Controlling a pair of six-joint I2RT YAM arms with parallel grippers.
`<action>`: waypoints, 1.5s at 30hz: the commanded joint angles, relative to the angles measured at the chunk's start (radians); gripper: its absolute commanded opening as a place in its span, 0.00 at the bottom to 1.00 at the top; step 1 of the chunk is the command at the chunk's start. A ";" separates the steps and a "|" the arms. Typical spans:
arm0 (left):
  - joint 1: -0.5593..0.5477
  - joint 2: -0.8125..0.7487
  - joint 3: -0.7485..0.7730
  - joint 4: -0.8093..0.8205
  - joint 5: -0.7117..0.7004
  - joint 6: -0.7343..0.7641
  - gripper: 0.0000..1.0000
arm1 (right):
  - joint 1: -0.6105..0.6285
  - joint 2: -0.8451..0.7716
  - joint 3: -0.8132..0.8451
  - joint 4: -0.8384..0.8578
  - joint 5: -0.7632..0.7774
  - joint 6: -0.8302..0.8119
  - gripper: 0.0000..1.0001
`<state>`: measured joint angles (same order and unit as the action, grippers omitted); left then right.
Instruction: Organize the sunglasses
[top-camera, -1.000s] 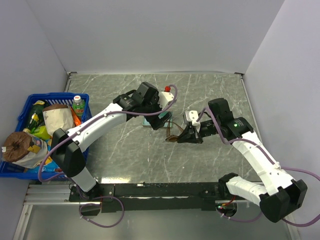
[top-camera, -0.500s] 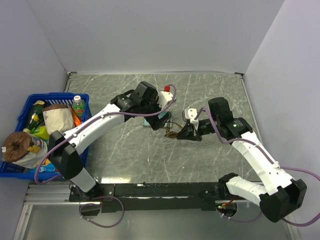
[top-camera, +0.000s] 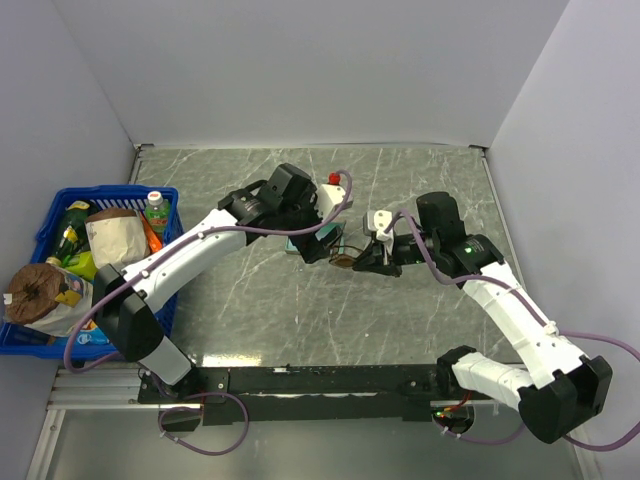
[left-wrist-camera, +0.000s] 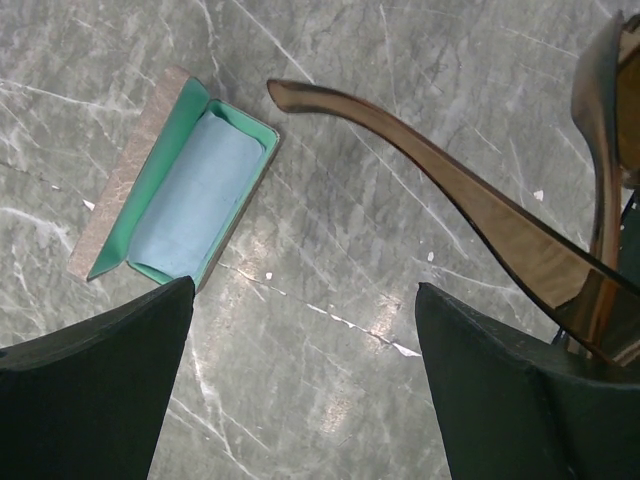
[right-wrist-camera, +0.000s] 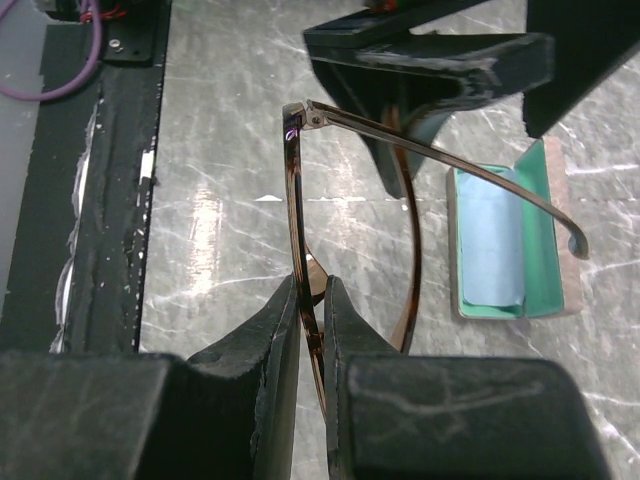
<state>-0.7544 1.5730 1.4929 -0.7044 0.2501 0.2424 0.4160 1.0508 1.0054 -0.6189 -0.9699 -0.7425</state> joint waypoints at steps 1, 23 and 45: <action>-0.011 -0.054 0.024 -0.010 0.044 0.006 0.96 | -0.008 0.009 -0.010 0.079 0.020 0.028 0.00; -0.025 -0.062 0.035 -0.043 0.091 0.022 0.96 | -0.006 -0.014 -0.054 0.203 0.122 0.100 0.00; 0.038 0.037 0.046 0.039 -0.222 -0.048 0.96 | 0.075 -0.057 -0.051 -0.055 0.026 -0.224 0.00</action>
<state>-0.7052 1.5536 1.4704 -0.6598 0.0799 0.2192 0.4545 1.0267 0.9478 -0.6930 -0.9623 -0.9047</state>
